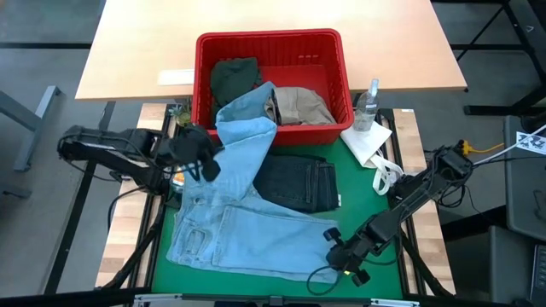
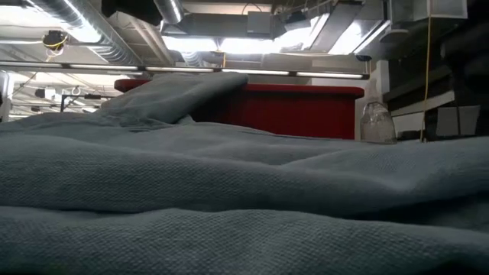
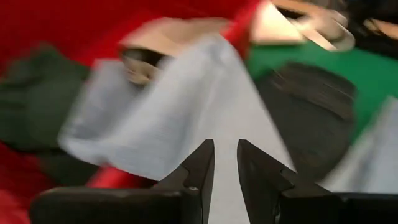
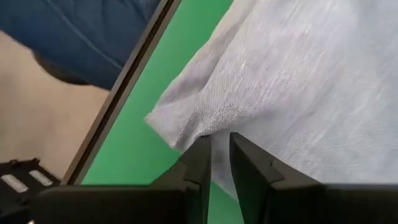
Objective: Fold laundry
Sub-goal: Fold the light blue jeans
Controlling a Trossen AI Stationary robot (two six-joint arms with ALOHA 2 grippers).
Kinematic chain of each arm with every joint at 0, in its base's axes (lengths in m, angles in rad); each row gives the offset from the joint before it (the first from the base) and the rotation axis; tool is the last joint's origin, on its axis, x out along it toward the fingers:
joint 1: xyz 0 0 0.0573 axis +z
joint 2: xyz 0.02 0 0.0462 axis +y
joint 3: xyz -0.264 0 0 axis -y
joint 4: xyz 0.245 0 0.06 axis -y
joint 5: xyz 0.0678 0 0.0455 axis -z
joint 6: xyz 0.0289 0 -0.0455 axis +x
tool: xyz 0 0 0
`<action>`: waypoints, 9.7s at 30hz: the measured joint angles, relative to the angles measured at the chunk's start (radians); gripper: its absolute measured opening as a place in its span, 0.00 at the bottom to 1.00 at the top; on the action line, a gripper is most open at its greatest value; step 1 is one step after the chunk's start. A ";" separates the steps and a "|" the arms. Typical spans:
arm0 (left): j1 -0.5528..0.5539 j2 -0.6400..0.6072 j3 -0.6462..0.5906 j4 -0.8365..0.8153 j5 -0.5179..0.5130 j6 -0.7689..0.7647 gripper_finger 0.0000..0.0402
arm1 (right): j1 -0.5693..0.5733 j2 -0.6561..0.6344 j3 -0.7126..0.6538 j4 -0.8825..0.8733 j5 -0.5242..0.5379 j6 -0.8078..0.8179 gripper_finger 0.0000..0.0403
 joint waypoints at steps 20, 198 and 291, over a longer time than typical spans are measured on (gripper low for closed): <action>0.187 0.066 0.000 0.107 0.039 0.215 0.40 | -0.013 -0.015 0.290 -0.394 0.193 -0.079 0.15; 0.212 0.221 0.000 0.654 0.500 0.791 0.00 | -1.049 -0.209 0.547 -0.379 0.300 -1.157 0.02; 0.285 0.344 0.000 0.983 0.715 0.780 0.32 | -1.049 -0.214 0.547 -0.709 -0.034 -0.588 0.36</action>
